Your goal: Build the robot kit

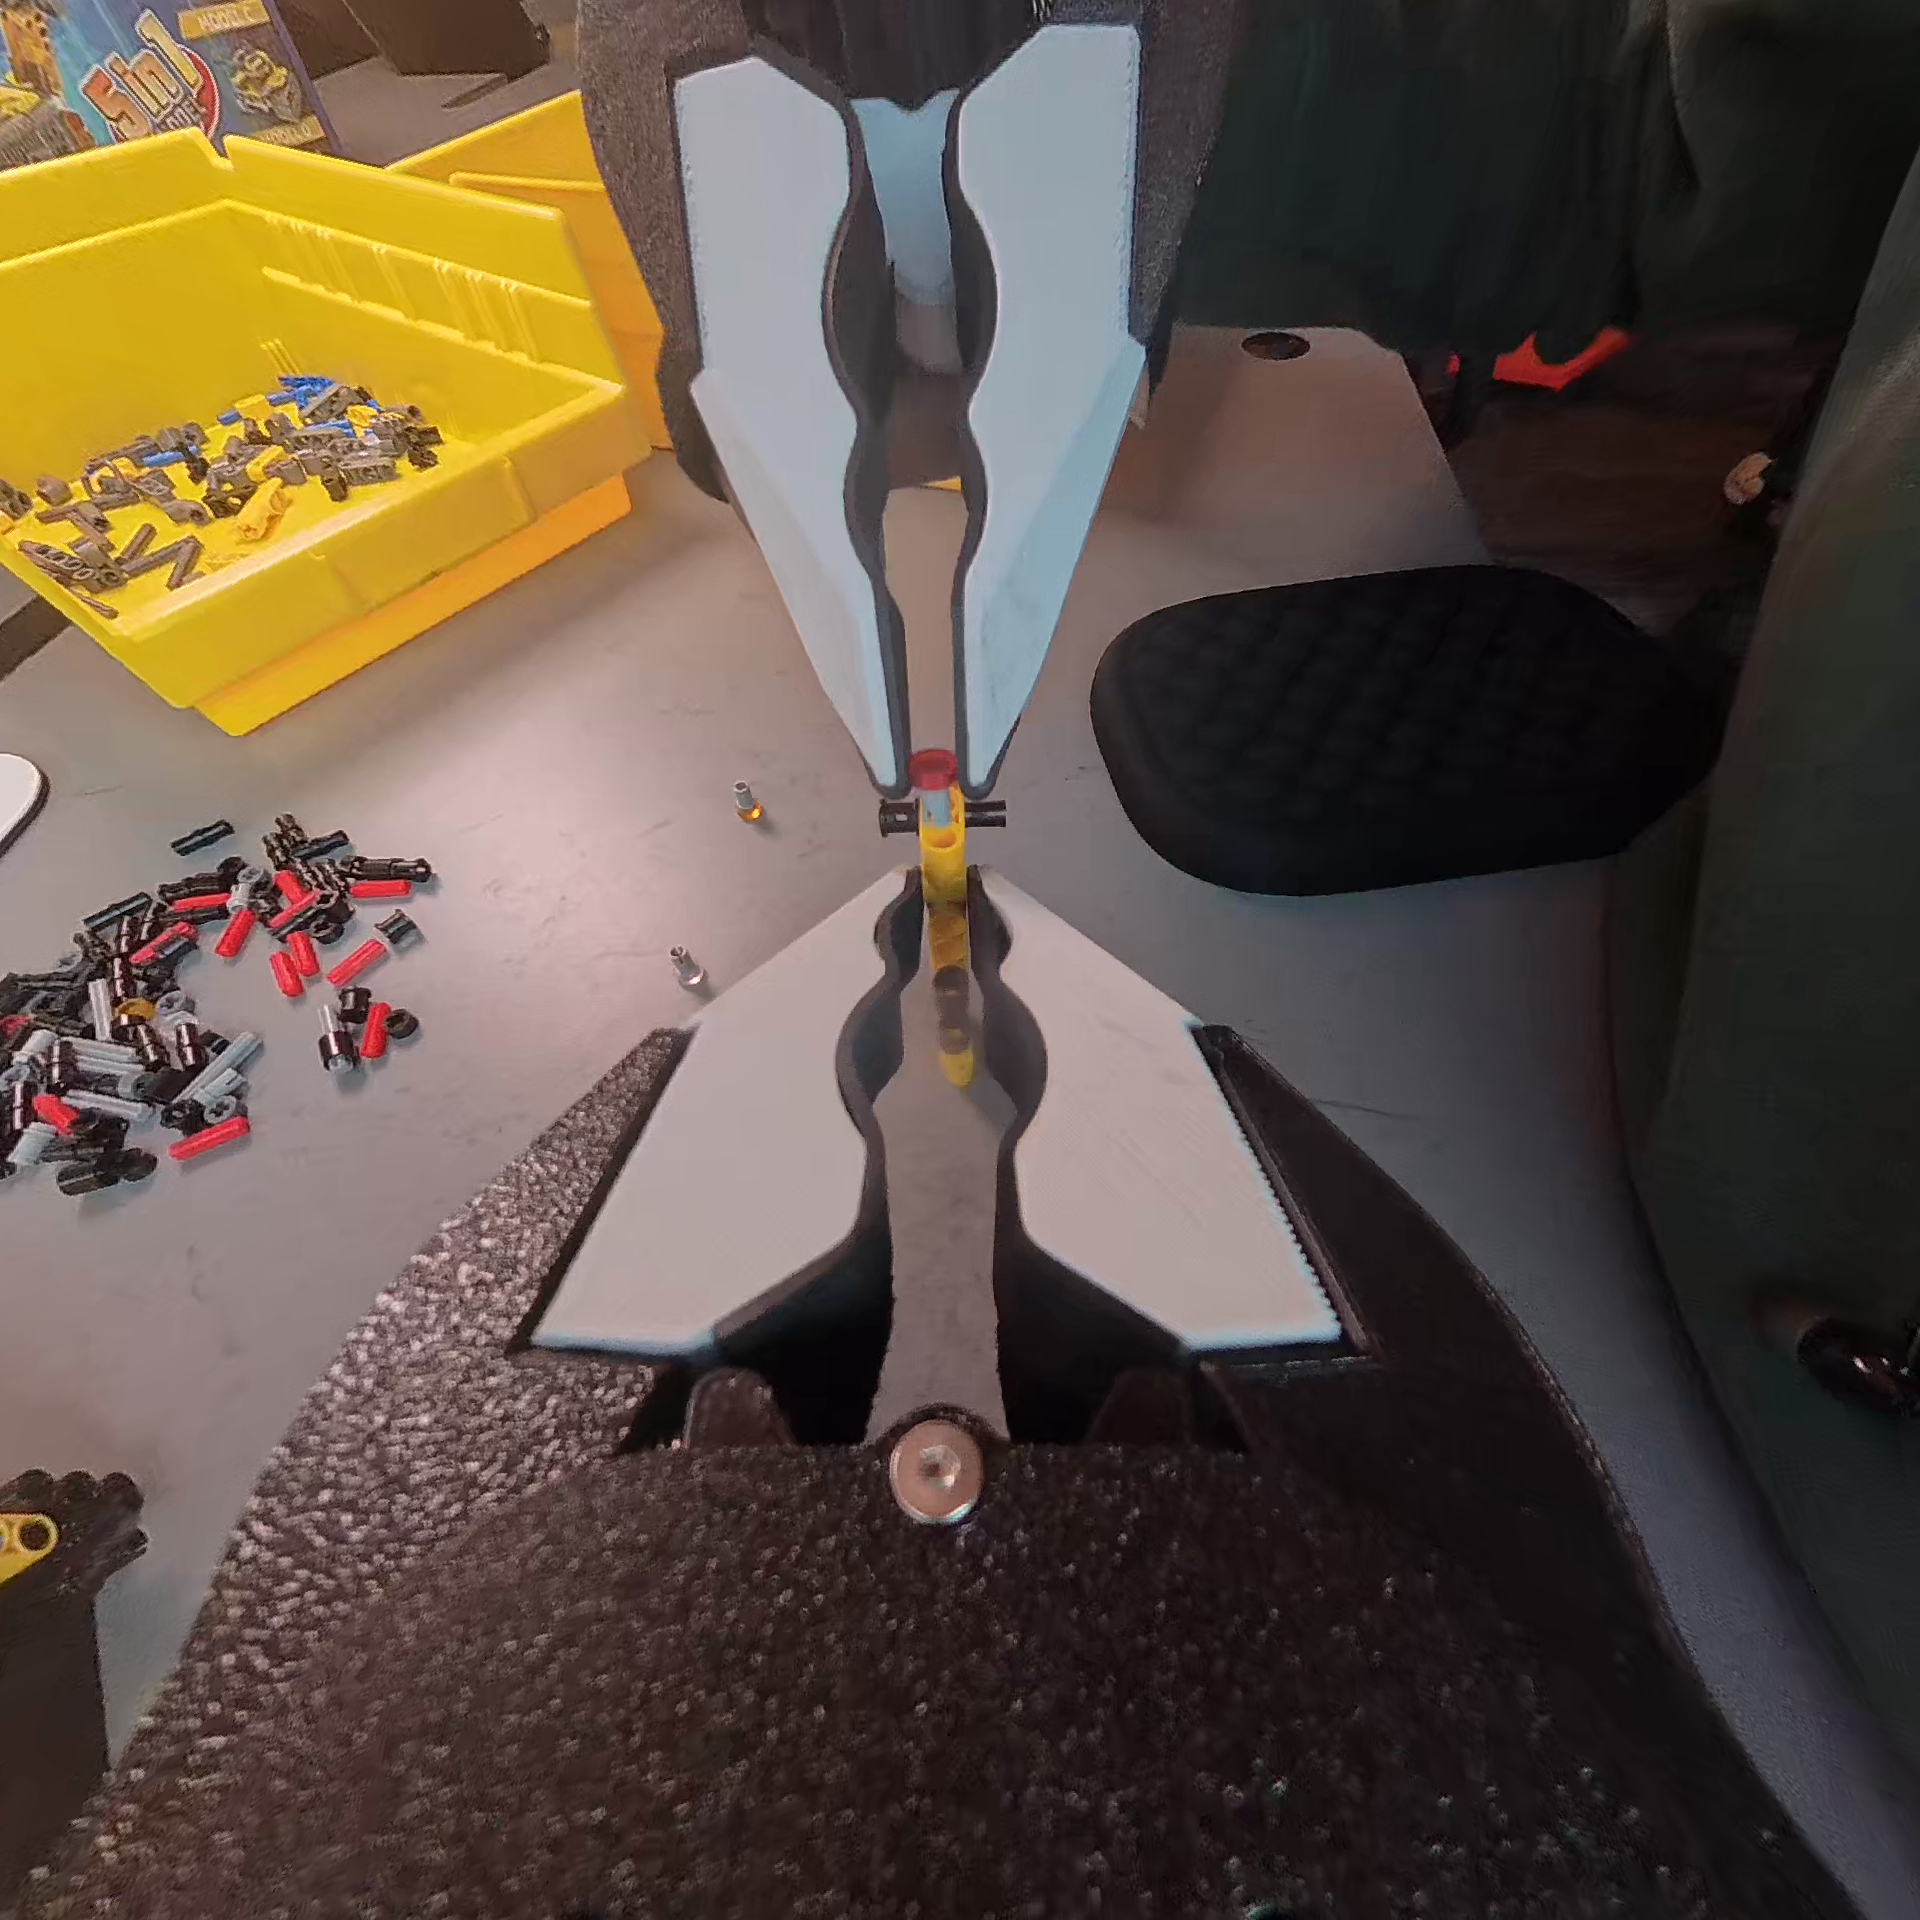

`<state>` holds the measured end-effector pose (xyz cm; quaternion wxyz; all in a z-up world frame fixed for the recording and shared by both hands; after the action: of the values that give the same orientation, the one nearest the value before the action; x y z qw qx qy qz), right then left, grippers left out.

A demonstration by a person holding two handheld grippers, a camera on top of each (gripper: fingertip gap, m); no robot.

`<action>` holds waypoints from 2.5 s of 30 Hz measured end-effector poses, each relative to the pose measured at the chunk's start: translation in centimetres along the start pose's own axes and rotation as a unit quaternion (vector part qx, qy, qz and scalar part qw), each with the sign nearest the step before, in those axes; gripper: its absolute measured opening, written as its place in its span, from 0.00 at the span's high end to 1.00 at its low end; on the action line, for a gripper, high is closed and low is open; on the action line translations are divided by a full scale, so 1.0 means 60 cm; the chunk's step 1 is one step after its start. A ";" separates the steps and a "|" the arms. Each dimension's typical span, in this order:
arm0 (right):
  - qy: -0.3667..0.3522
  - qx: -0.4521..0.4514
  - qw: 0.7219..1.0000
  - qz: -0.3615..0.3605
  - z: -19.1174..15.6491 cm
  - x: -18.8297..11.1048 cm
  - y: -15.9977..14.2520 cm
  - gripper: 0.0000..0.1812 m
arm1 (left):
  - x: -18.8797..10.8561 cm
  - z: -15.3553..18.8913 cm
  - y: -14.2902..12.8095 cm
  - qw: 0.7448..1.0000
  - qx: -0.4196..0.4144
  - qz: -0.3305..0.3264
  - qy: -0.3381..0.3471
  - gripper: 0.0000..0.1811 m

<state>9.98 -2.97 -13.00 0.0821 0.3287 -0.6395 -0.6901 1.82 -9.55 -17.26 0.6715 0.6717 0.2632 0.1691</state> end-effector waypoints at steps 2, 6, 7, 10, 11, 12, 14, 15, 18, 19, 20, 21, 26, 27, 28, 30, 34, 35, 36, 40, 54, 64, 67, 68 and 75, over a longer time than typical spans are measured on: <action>0.006 0.006 1.000 -0.013 0.002 0.003 -0.002 0.96 | -0.001 -0.001 0.000 1.000 0.000 -0.001 0.001 0.96; 0.006 0.004 0.999 -0.038 0.004 0.004 0.003 0.96 | -0.001 -0.002 0.000 1.000 -0.004 -0.001 0.003 0.96; 0.006 0.000 0.999 -0.048 0.004 0.006 0.005 0.96 | -0.001 -0.002 0.000 1.000 -0.006 -0.001 0.002 0.96; 0.009 -0.015 0.997 -0.078 0.003 0.013 0.011 0.96 | -0.001 -0.004 0.000 1.000 -0.015 -0.002 0.004 0.96; 0.012 -0.017 0.996 -0.086 0.004 0.013 0.012 0.96 | -0.001 -0.004 0.000 1.000 -0.016 -0.003 0.005 0.96; 0.014 -0.017 0.996 -0.091 0.005 0.013 0.013 0.96 | -0.001 -0.004 0.001 1.000 -0.014 -0.005 0.008 0.96; 0.014 -0.014 0.995 -0.095 0.006 0.013 0.013 0.96 | -0.001 -0.004 0.001 1.000 -0.015 -0.007 0.012 0.96; 0.013 -0.018 0.995 -0.095 0.006 0.013 0.013 0.96 | -0.001 -0.005 0.001 1.000 -0.019 -0.006 0.013 0.96; 0.011 -0.031 0.995 -0.094 0.003 0.013 0.012 0.97 | -0.001 -0.005 0.001 1.000 -0.023 -0.008 0.014 0.96; 0.010 -0.035 0.995 -0.097 0.002 0.014 0.012 0.97 | -0.001 -0.004 0.002 1.000 -0.023 -0.010 0.015 0.96; 0.011 -0.038 0.994 -0.100 0.001 0.016 0.012 0.97 | 0.000 -0.004 0.002 1.000 -0.025 -0.011 0.015 0.96; 0.010 -0.041 0.993 -0.106 0.001 0.018 0.013 0.97 | 0.000 -0.004 0.002 0.999 -0.026 -0.013 0.016 0.96; 0.011 -0.020 0.994 -0.107 0.007 0.017 0.008 0.97 | -0.003 -0.005 0.003 0.999 -0.026 -0.016 0.017 0.96; 0.011 -0.007 0.996 -0.093 0.007 0.016 0.005 0.97 | -0.003 -0.005 0.003 0.999 -0.025 -0.017 0.017 0.96; 0.009 0.007 0.997 -0.081 0.008 0.016 0.003 0.97 | -0.003 -0.004 0.003 0.999 -0.022 -0.018 0.018 0.96; -0.002 0.016 0.997 -0.069 0.009 0.015 0.001 0.97 | -0.004 -0.006 0.002 0.999 -0.027 -0.016 0.021 0.96; -0.007 -0.020 0.996 -0.092 0.004 0.018 0.004 0.97 | -0.004 -0.006 0.003 0.999 -0.030 -0.018 0.019 0.96; -0.007 -0.024 0.995 -0.099 0.004 0.019 0.005 0.97 | -0.003 -0.006 0.003 0.999 -0.034 -0.017 0.018 0.96; -0.006 -0.025 0.994 -0.104 0.004 0.019 0.006 0.97 | -0.003 -0.006 0.003 0.999 -0.035 -0.018 0.019 0.96; -0.016 -0.030 0.993 -0.116 0.004 0.020 0.009 0.96 | -0.003 -0.007 0.003 0.999 -0.034 -0.019 0.020 0.96; 0.000 -0.049 0.979 -0.195 -0.004 0.029 0.032 1.00 | -0.003 -0.004 0.004 0.999 -0.023 -0.025 0.021 0.96; -0.001 0.008 0.981 -0.193 0.001 0.027 0.031 1.00 | -0.002 0.000 0.005 0.999 -0.009 -0.036 0.023 0.96; -0.053 0.018 0.988 -0.141 0.026 -0.003 0.031 0.90 | -0.012 0.002 0.009 0.999 -0.009 -0.047 0.008 0.96; -0.076 0.031 0.988 -0.129 0.038 -0.018 0.028 0.90 | -0.016 0.002 0.009 0.999 -0.007 -0.054 0.003 0.96; -0.208 0.087 0.953 -0.201 0.076 -0.065 -0.096 0.90 | -0.030 -0.001 0.007 0.998 0.012 -0.067 -0.007 0.96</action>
<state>12.20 3.86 -17.16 -0.2225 0.3056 -0.6205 -0.6871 0.40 -10.52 -16.62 0.6752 0.6616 0.3050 0.1159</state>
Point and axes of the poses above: each gripper's, where its closed fingertips meet, x out along the fingers, y out of its top, z = x × y across the jaws, the point moved 7 cm from there along -x, back along the fingers, and after that the axes turned 15 degrees about z, right-handed, at the moved point
